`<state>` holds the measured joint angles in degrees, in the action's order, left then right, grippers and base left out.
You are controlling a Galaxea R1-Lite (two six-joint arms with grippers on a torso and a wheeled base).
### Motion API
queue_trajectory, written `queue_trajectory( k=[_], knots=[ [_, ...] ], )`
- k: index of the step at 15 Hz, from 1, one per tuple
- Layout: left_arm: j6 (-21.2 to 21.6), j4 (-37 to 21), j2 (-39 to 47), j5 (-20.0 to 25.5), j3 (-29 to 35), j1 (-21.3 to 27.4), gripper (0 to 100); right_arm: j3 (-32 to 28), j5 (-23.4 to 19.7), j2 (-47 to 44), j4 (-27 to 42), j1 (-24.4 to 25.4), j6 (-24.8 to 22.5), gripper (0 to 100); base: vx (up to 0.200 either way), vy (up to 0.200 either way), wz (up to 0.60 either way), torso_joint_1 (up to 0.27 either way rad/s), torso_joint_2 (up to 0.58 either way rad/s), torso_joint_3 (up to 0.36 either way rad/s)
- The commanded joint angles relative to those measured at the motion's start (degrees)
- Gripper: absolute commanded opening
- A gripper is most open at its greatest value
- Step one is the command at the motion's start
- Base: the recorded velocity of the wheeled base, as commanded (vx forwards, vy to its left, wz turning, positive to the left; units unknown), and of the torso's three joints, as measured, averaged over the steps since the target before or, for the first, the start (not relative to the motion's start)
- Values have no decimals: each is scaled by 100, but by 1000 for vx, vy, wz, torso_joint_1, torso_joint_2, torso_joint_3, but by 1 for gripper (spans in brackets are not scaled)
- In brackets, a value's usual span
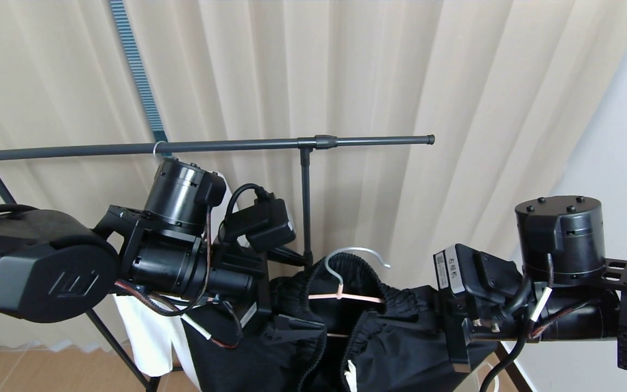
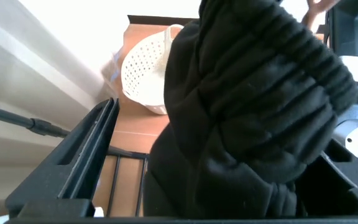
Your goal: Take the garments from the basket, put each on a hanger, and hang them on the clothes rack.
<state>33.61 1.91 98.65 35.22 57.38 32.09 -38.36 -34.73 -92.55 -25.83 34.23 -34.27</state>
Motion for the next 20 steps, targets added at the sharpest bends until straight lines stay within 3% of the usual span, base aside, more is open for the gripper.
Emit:
queue_trajectory(
  k=[1,13,14,17,20],
  knots=[
    [5,2,5,-6,-34,-1,0,-4,-7,18,-10,22,-1,0,0,0,0,0,0,0],
    [-4,116,-223,-24,-263,-27,0,13,37,-26,-10,22,-19,0,0,0,0,0,0,0],
    [-12,204,-223,-33,-315,-27,0,31,37,-17,-10,22,-19,100,0,0,0,0,0,0],
    [-56,600,-276,-59,-509,-62,0,40,45,-26,-1,22,-19,100,0,0,0,0,0,0],
    [-56,608,-416,-59,-605,-141,0,48,45,9,-1,5,-27,100,0,0,0,0,0,0]
  ],
)
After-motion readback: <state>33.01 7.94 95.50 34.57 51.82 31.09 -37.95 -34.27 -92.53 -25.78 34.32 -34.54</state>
